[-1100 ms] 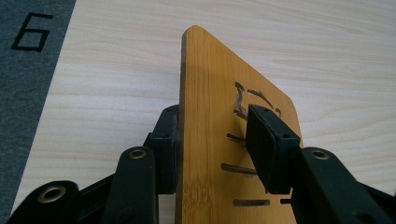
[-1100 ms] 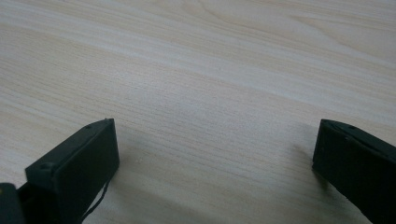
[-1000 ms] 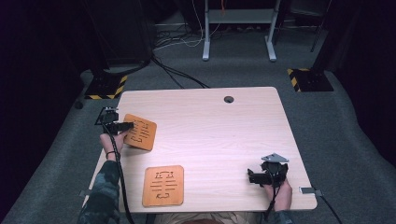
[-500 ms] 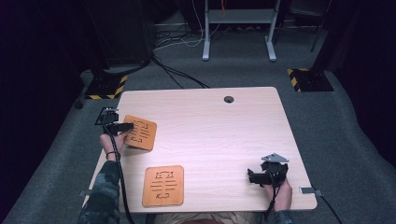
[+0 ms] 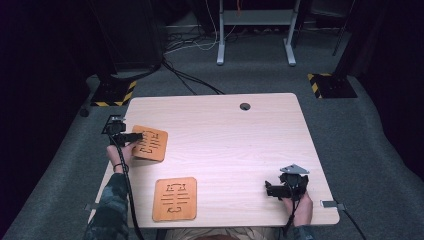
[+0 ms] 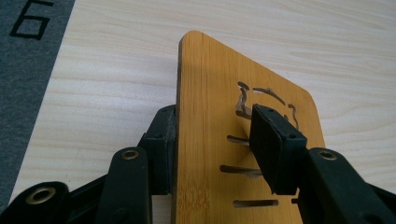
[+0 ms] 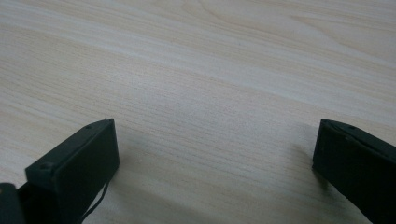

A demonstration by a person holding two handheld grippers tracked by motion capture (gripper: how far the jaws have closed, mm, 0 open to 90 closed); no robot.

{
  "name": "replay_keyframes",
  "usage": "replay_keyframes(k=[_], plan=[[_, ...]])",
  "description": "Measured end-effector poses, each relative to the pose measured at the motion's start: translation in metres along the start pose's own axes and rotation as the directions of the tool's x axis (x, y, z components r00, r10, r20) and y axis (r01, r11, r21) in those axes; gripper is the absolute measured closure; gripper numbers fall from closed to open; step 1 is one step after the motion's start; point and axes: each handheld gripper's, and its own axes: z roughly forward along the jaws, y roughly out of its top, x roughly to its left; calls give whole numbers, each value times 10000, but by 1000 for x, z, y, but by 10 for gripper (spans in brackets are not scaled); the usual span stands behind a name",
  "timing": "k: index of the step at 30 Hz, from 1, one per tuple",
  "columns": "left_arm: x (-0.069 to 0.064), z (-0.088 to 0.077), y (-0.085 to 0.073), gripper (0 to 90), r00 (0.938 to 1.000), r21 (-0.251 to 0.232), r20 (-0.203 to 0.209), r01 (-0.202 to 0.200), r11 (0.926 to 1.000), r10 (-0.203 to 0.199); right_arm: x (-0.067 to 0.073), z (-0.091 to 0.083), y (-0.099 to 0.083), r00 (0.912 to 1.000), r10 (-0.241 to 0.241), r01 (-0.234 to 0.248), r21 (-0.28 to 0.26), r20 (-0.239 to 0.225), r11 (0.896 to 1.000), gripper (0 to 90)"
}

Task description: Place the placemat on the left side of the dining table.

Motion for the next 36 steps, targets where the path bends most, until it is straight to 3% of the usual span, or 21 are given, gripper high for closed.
replay_keyframes(k=[15,18,19,20,21,25,26,29,31,33,35,36], plan=[[7,6,-4,509,9990,180,106,434,9989,-436,0,0,0,10000,2,-2,0,1,10000,0],[8,7,-4,502,9997,335,-18,261,9991,-261,0,0,0,10000,2,-2,0,2,10000,0],[7,8,-5,501,9990,232,10,445,9987,-445,0,0,0,10000,2,-2,-1,1,10000,0],[9,8,-5,501,9997,293,6,242,9993,-242,0,0,0,10000,1,-1,2,1,10000,0],[8,9,-5,501,9990,241,43,450,9987,-451,0,0,0,10000,-6,6,-4,5,10000,0],[9,9,-7,494,9999,296,-136,6,9996,-2,0,0,0,10000,5,-5,-2,2,10000,0],[8,10,-7,492,9995,279,-91,296,9992,-294,0,0,0,10000,5,-5,2,1,10000,0],[11,12,-9,487,9993,411,-85,369,9985,-366,0,0,0,10000,3,-3,0,0,10000,0],[12,13,-9,484,9996,379,-166,246,9990,-240,0,0,0,10000,31,-31,-14,14,10000,0],[12,14,-9,482,9992,461,-185,368,9983,-360,0,0,0,10000,-3,3,3,-2,10000,0],[14,14,-9,481,9996,506,-244,120,9986,-108,0,0,0,10000,-4,4,0,-1,10000,0],[13,14,-9,481,9993,411,-295,255,9988,-243,0,0,0,10000,4,-4,0,1,10000,0]])
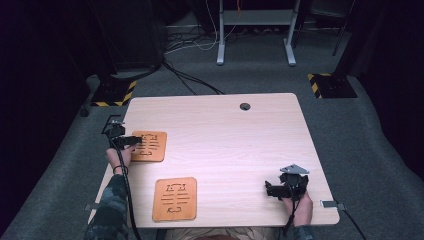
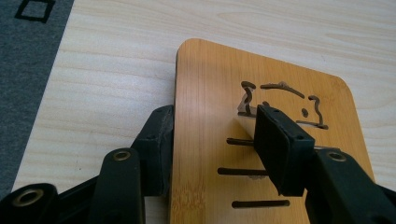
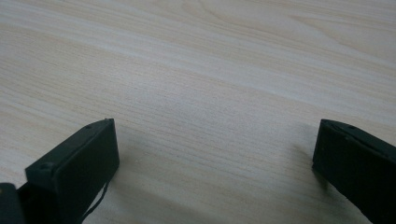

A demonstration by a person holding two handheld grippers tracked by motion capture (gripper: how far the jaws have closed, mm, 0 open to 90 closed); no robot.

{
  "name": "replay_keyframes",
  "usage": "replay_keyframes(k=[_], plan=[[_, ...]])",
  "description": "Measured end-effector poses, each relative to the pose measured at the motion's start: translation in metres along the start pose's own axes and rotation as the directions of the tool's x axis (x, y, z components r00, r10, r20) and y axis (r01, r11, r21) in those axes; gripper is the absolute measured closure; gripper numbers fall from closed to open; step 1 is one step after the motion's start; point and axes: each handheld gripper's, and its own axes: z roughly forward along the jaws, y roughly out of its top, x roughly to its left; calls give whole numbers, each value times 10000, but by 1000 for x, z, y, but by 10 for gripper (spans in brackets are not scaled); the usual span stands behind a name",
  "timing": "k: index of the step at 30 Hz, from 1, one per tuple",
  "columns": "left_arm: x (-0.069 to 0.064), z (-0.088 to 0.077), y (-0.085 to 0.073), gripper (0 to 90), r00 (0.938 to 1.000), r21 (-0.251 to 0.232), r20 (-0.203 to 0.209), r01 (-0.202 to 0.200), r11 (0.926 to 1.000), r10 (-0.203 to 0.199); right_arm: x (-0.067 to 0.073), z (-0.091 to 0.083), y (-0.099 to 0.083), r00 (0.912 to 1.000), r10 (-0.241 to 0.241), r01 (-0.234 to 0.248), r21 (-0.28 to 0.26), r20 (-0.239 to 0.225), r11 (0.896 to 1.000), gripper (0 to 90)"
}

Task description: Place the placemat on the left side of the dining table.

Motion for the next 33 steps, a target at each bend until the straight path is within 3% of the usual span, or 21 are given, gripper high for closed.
replay_keyframes(k=[4,6,8,16,23,25,28,30,33], plan=[[1,0,1,473,9996,201,-125,-250,9995,253,0,0,0,10000,-3,3,1,-1,10000,0],[-1,1,1,489,9987,153,-417,-285,9995,291,0,0,0,10000,32,-32,-14,11,10000,0],[-1,1,1,488,9989,85,-407,-249,9997,253,0,0,0,10000,-5,5,3,-3,10000,0],[-4,0,1,388,9972,-24,-607,-436,9990,434,0,0,0,10000,-2,2,1,-1,10000,0],[-12,-5,0,192,9937,-60,-473,-1021,9948,1017,0,0,0,10000,-5,5,-2,3,10000,0],[-15,-7,-2,169,9898,-1,-582,-1299,9915,1297,0,0,0,10000,21,-21,-9,8,10000,0],[-15,-9,-4,144,9903,-9,-404,-1327,9912,1326,0,0,0,10000,33,-33,-19,60,10000,0],[-16,-15,-6,134,9906,-152,-177,-1358,9906,1355,0,0,0,10000,42,-42,-16,26,10000,0],[-21,-24,-11,131,9856,-395,-221,-1685,9849,1677,0,0,0,10000,40,-40,-16,25,10000,0]])
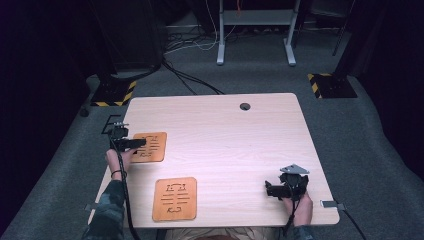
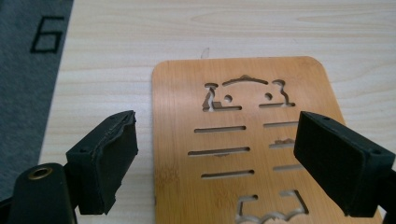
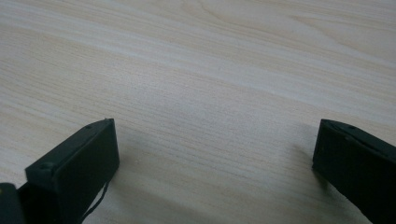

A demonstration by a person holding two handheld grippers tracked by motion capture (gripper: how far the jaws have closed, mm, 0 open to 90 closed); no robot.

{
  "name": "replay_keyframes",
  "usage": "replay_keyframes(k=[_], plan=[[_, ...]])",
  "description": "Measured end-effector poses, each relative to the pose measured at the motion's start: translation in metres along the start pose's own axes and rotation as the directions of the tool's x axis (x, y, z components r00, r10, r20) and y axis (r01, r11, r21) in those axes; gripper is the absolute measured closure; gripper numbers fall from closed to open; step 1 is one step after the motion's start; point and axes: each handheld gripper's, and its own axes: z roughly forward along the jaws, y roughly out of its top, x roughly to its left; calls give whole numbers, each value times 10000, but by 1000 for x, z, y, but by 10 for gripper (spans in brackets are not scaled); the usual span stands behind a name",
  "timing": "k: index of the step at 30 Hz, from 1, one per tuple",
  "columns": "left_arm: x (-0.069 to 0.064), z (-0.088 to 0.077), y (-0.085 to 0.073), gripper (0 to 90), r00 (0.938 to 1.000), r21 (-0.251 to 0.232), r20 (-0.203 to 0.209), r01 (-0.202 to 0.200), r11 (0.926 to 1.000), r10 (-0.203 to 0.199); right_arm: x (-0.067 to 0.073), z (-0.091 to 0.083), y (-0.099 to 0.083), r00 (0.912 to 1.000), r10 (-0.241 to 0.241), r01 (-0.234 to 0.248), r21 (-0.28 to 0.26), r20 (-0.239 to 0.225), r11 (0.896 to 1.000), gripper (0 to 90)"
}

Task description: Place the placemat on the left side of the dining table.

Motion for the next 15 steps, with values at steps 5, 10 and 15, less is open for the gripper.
replay_keyframes(k=[5,10,15], plan=[[-4,-12,-5,116,9994,-290,255,-207,9994,215,0,0,0,10000,7,-7,-9,18,10000,0],[-14,-30,-20,112,9962,-672,286,-796,9946,817,0,0,0,10000,13,-13,-8,31,10000,0],[-19,-45,-37,114,9938,-907,330,-1031,9905,1064,0,0,0,10000,15,-15,-7,31,10000,0]])
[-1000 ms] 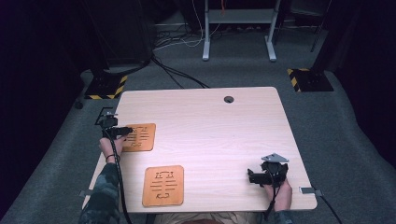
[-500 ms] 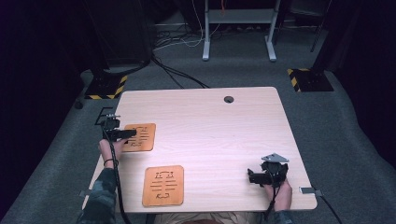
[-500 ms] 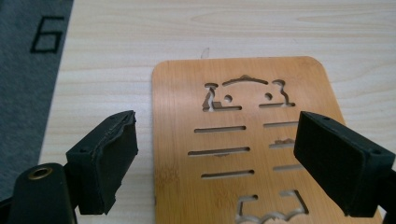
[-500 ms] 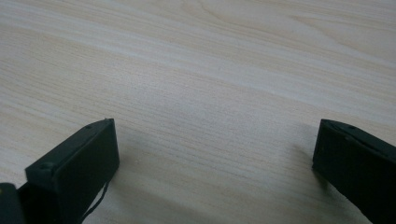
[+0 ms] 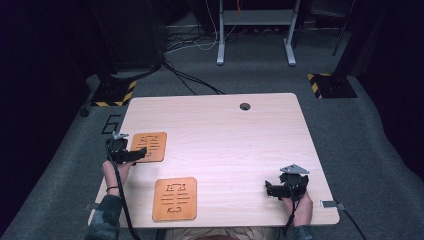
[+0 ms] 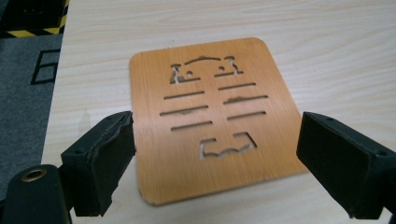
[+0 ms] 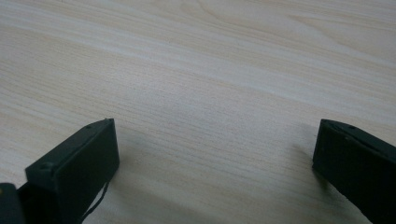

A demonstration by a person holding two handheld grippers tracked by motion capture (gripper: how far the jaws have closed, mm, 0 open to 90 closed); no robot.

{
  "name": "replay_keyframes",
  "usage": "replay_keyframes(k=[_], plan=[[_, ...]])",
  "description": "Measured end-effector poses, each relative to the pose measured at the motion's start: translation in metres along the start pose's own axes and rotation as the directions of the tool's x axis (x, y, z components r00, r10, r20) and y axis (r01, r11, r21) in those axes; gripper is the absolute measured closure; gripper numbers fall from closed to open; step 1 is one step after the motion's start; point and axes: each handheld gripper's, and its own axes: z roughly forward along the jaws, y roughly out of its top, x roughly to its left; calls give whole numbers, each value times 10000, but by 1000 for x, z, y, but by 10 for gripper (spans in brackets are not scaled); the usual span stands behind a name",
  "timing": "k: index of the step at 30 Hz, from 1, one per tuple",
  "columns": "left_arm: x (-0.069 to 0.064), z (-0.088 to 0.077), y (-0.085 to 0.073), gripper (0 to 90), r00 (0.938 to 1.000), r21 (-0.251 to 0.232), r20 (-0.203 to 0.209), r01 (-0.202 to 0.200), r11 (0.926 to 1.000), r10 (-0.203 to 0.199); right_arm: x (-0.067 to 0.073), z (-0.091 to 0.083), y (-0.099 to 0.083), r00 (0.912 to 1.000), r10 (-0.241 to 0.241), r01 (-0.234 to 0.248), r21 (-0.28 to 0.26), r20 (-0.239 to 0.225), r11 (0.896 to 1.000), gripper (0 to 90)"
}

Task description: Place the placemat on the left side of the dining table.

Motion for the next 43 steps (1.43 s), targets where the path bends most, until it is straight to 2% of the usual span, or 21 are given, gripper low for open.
replay_keyframes(k=[2,4,9,11,14,17,20,21,23,31,33,34,36,43], plan=[[-2,-3,-3,114,10000,-31,-29,-76,10000,76,0,0,0,10000,2,-2,-1,3,10000,0],[-6,-12,-12,114,9997,-261,1,-230,9994,230,0,0,0,10000,0,0,-3,5,10000,0],[-12,-23,-27,113,9998,-438,64,-176,9989,179,0,0,0,10000,5,-5,-4,5,10000,0],[-14,-29,-38,113,9993,-384,18,-378,9985,379,0,0,0,10000,2,-2,-4,4,10000,0],[-15,-32,-46,113,9992,-409,-41,-393,9984,392,0,0,0,10000,0,0,-4,5,10000,0],[-15,-38,-61,113,9995,-369,-41,-314,9988,313,0,0,0,10000,7,-7,-3,10,10000,0],[-16,-41,-69,114,9996,-347,-101,-279,9990,276,0,0,0,10000,11,-11,-4,12,10000,0],[-17,-42,-76,114,9999,-370,-65,-161,9992,158,0,0,0,10000,10,-10,-7,17,10000,0],[-17,-43,-83,114,9996,-292,-141,-246,9993,242,0,0,0,10000,12,-12,-4,15,10000,0],[-17,-39,-109,108,9993,-278,-365,-98,9996,87,0,0,0,10000,16,-16,-6,25,10000,0],[-15,-36,-113,108,9993,-289,-368,-97,9995,86,0,0,0,10000,13,-13,-7,28,10000,0],[-14,-34,-115,108,9989,-96,-435,-149,9998,145,0,0,0,10000,14,-14,-7,31,10000,0],[-11,-32,-115,105,9989,-89,-443,116,9999,-120,0,0,0,10000,19,-19,-6,35,10000,0],[-11,-31,-115,109,9986,-87,-508,120,9999,-124,0,0,0,10000,-4,4,5,44,10000,0]])
